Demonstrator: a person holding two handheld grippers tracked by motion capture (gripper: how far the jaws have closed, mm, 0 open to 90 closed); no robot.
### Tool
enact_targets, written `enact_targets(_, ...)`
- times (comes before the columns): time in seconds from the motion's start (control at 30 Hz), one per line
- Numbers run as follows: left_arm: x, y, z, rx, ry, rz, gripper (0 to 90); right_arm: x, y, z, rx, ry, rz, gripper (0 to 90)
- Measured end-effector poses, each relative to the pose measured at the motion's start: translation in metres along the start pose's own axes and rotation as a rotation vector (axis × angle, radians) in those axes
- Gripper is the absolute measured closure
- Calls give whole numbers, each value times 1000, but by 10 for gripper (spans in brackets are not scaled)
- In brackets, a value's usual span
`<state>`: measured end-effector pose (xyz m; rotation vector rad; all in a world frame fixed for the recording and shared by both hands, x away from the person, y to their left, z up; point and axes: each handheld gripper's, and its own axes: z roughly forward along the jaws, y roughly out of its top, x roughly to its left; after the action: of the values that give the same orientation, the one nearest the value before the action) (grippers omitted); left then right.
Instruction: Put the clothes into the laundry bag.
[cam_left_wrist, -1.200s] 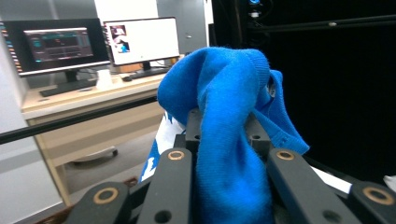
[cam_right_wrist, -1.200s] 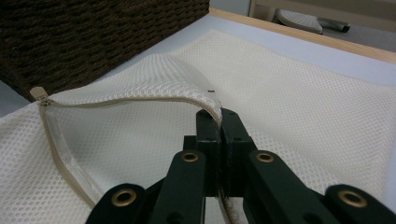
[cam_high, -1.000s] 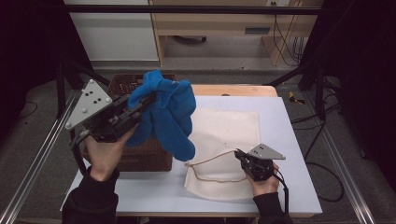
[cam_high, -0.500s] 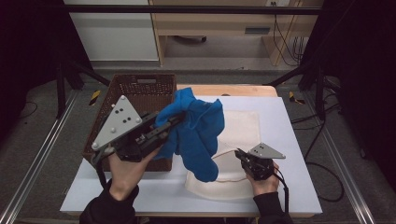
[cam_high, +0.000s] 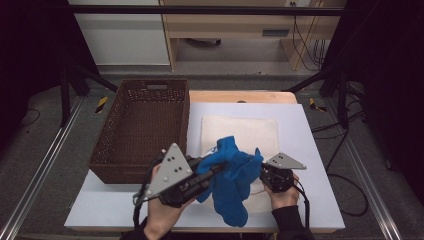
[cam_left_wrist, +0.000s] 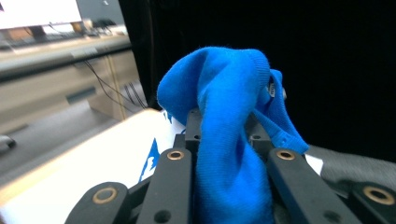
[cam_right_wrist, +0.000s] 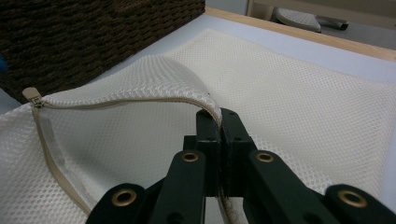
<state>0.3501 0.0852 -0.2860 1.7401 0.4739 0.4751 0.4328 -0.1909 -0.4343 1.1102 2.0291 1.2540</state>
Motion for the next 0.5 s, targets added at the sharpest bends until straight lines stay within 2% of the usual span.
enact_targets(0.2, -6, -48, 33, 94, -48, -55, 762, -1, 0, 0, -2, 0, 1, 880)
enact_targets(0.23, -6, -48, 33, 94, -48, -55, 762, -1, 0, -1, -3, 1, 0, 880)
enact_targets(0.27, -7, -64, 41, 125, -46, -67, 762, -2, 0, -1, -4, 0, 4, 880)
enact_targets(0.37, -8, -82, 50, 172, -42, -71, 761, -2, -1, -1, -6, 0, 7, 880)
enact_targets(0.4, -8, -82, 50, 172, -42, -71, 761, -2, 0, -1, -8, 1, 7, 880)
enact_targets(0.43, -7, -94, 57, 209, -31, -76, 761, -2, 0, -1, -11, -1, 6, 880)
enact_targets(0.5, -5, -104, 67, 243, -20, -85, 761, -1, 0, -1, -12, 1, 7, 880)
